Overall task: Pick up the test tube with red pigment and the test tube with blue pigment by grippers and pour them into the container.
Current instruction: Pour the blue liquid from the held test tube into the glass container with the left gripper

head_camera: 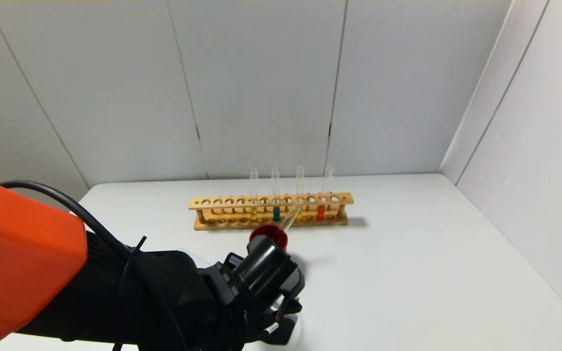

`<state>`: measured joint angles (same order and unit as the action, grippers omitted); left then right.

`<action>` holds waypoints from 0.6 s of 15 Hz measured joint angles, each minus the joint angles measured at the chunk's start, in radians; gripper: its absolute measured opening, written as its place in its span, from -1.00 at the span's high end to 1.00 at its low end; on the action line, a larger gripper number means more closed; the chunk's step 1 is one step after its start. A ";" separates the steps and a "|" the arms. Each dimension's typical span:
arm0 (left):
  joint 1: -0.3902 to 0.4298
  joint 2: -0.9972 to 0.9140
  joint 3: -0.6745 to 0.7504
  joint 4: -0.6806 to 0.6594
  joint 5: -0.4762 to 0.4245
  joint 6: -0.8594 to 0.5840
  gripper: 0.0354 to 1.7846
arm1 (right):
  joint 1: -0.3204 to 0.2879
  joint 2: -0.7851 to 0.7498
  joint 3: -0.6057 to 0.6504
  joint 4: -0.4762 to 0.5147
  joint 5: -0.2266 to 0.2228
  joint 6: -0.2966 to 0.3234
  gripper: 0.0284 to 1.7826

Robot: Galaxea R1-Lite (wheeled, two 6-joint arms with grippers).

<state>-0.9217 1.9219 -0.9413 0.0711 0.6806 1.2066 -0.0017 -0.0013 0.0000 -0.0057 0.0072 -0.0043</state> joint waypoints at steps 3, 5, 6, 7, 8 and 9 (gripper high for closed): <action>0.000 0.007 -0.006 0.010 0.001 0.011 0.70 | 0.000 0.000 0.000 0.000 0.000 0.000 -0.96; 0.000 0.016 -0.017 0.010 0.001 0.011 0.70 | 0.000 0.000 0.000 0.000 0.000 0.000 -0.96; 0.000 0.021 -0.024 0.011 0.002 0.011 0.70 | 0.000 0.000 0.000 0.000 0.000 0.000 -0.96; 0.000 0.026 -0.030 0.017 0.002 0.012 0.70 | 0.000 0.000 0.000 0.000 0.000 0.000 -0.96; 0.000 0.031 -0.037 0.023 0.002 0.017 0.70 | 0.000 0.000 0.000 0.000 0.000 0.000 -0.96; 0.000 0.034 -0.040 0.024 0.006 0.026 0.70 | 0.000 0.000 0.000 0.000 0.000 0.000 -0.96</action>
<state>-0.9221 1.9564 -0.9813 0.0955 0.6864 1.2330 -0.0017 -0.0013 0.0000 -0.0057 0.0072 -0.0043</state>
